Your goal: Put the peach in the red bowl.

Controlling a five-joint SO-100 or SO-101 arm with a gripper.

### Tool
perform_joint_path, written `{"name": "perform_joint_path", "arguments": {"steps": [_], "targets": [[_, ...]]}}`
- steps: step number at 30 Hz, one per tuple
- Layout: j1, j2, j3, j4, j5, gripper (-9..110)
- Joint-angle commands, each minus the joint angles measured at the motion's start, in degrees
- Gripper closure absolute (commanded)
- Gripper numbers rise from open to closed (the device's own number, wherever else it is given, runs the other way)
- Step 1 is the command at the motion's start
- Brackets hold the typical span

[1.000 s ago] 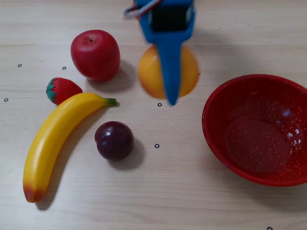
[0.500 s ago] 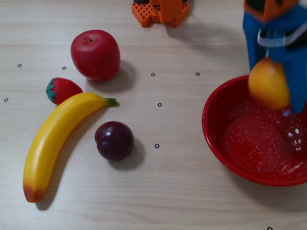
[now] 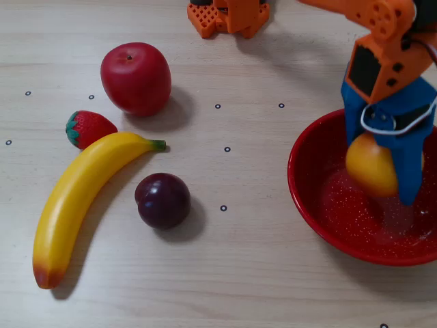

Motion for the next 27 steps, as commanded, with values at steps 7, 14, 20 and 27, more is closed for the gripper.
{"name": "perform_joint_path", "arguments": {"steps": [7, 14, 20, 27], "targets": [[-1.0, 2.1, -8.0, 1.1, 1.7, 52], [-3.5, 14.0, -4.4, 2.4, 0.6, 59], [-8.8, 37.6, 14.3, -0.4, -1.9, 74], [-15.2, 59.2, 35.5, -2.4, -0.6, 99]]}}
